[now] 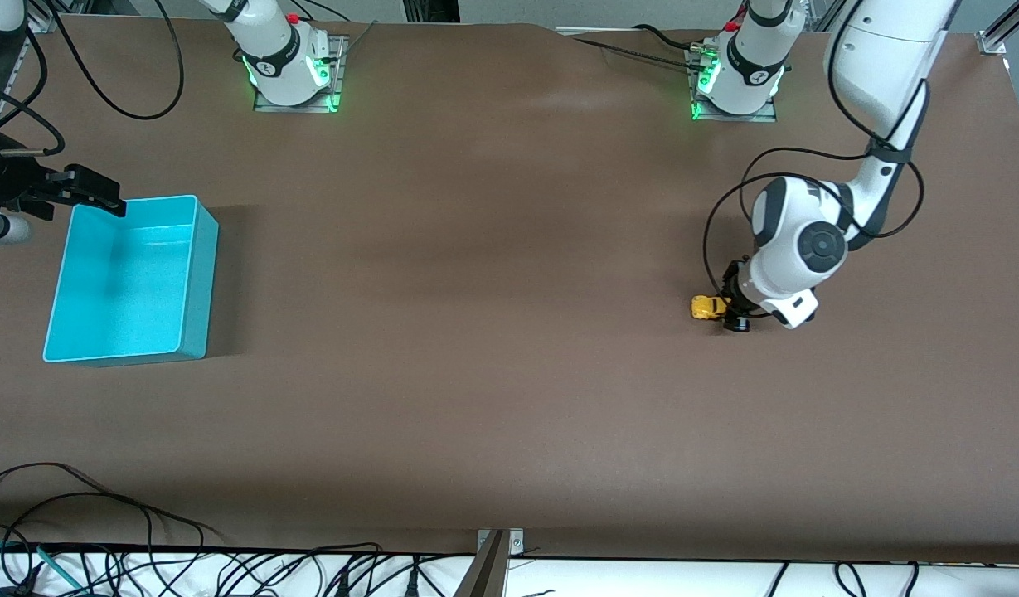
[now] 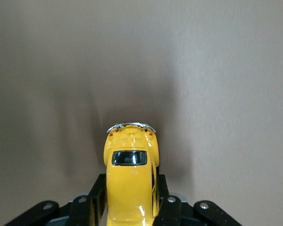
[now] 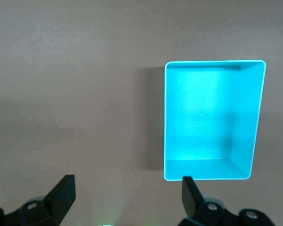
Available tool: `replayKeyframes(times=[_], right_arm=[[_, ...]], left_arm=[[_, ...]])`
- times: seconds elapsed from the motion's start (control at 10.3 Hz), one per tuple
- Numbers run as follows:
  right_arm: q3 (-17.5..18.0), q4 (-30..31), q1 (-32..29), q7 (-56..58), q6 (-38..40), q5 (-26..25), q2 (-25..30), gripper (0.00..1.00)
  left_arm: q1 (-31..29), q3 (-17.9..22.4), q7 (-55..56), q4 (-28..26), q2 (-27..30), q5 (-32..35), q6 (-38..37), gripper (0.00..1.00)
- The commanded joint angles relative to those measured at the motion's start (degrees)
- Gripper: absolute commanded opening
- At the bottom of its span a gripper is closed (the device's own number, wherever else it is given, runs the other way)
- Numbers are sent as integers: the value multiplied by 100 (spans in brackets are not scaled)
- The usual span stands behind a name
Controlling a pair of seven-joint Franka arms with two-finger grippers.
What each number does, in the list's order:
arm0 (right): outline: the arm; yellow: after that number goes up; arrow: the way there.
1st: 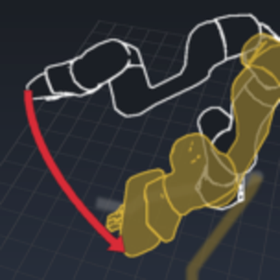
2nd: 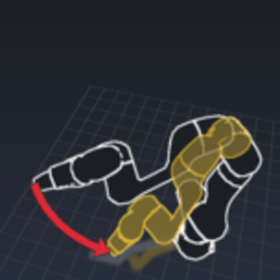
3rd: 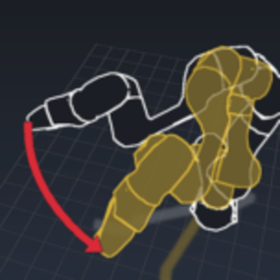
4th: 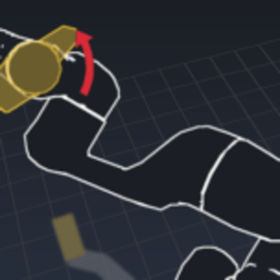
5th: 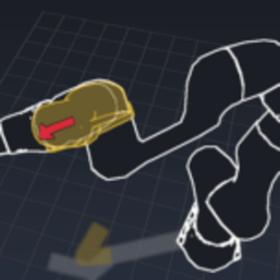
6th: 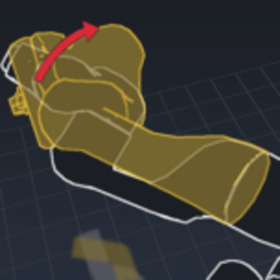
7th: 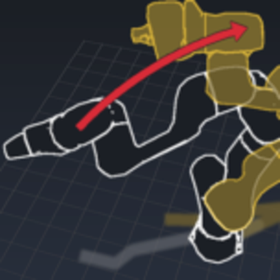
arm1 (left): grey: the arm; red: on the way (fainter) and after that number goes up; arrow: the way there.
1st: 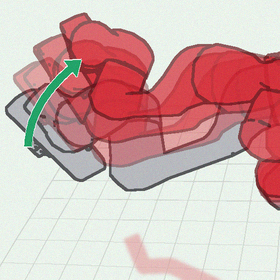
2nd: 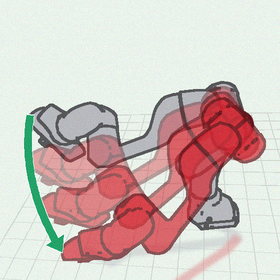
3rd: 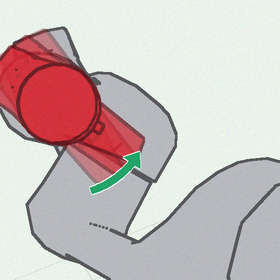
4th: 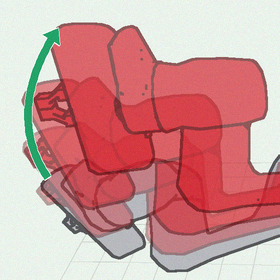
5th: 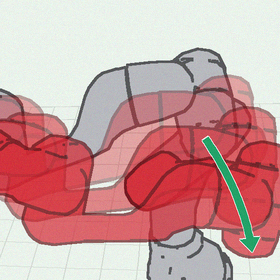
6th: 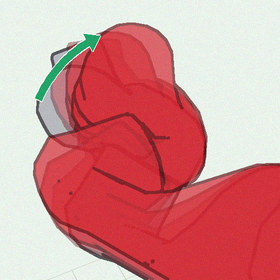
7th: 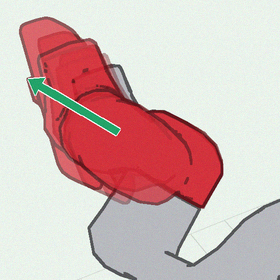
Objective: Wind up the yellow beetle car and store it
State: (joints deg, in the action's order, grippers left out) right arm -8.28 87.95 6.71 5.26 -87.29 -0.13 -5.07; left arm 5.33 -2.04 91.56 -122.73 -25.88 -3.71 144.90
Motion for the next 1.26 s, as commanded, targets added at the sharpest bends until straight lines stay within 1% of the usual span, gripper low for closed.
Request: replayKeyframes(times=[0.0, 0.29, 0.58, 0.97, 1.16], right_arm=[[-7, -59, -3, 89, 90, 66, -12, 100], [-7, -50, -12, 89, 90, 66, -21, 100], [-7, -50, -12, 98, 90, 66, -21, 100], [-7, -42, -12, 115, 90, 66, -21, 100], [-7, -50, -3, 115, 90, 66, -21, 100]], left_arm=[[-321, 46, -235, 82, -286, 151, -76, 0], [-734, 46, -436, 91, -286, 432, -76, 0], [-1033, 55, -744, 117, -304, 468, -76, 0], [-1350, 55, -1385, 100, -304, 477, -85, 0], [-1386, 55, -1457, 108, -304, 477, -85, 0]])
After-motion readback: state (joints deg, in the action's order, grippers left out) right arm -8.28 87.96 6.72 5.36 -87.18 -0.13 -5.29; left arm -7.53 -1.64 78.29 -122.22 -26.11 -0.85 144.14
